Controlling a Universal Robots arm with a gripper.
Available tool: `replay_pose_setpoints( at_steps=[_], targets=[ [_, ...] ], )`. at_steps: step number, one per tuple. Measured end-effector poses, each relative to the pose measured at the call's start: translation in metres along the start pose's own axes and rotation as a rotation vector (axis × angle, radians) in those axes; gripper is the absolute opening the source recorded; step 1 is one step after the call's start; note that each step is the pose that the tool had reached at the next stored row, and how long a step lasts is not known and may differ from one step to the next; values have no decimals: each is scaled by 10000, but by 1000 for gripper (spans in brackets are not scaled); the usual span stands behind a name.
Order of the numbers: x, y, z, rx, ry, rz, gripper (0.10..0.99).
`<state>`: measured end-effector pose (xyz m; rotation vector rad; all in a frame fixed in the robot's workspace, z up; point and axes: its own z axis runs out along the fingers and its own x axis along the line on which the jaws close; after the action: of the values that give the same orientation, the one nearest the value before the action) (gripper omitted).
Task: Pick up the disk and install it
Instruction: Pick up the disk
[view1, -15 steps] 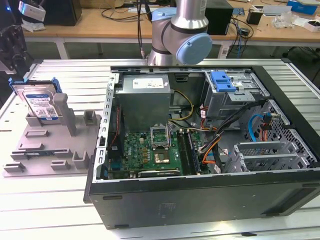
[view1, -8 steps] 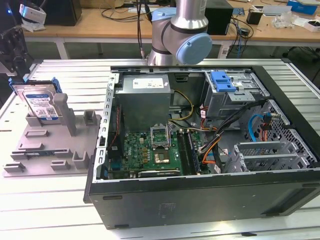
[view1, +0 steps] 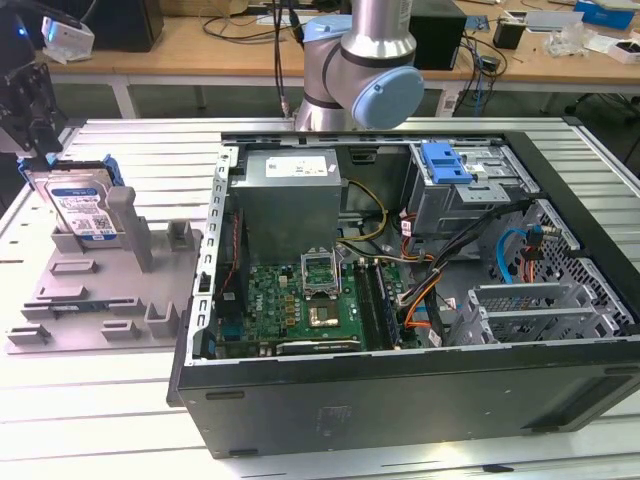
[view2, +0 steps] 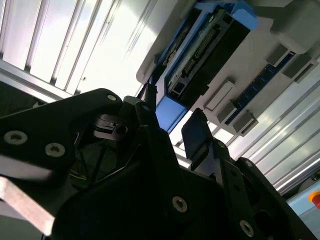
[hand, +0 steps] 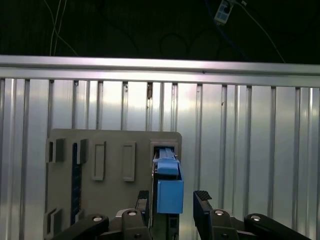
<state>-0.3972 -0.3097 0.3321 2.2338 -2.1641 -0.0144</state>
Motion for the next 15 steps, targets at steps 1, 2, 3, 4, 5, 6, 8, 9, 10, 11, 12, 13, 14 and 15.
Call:
replay_pose_setpoints(
  at_steps=[1, 2, 3, 4, 5, 6, 8, 9, 10, 11, 12, 13, 14, 15],
  targets=[
    [0, 1, 10, 0, 0, 0, 482],
    [0, 3, 20, 0, 1, 0, 482],
    [-1, 4, 30, -1, 0, 0, 482],
    [-1, 5, 41, 0, 0, 0, 482],
    [-1, 6, 48, 0, 0, 0, 482],
    [-1, 7, 55, 0, 0, 0, 482],
    [-1, 9, 68, 0, 0, 0, 482],
    [-2, 10, 79, 0, 0, 0, 482],
    [-2, 11, 84, 0, 0, 0, 482],
    [-2, 13, 93, 0, 1, 0, 482],
    [-2, 14, 101, -1, 1, 0, 482],
    [-2, 15, 107, -1, 0, 0, 482],
    [-2, 16, 113, 0, 1, 0, 482],
    [-2, 18, 118, -1, 1, 0, 482]
  ],
)
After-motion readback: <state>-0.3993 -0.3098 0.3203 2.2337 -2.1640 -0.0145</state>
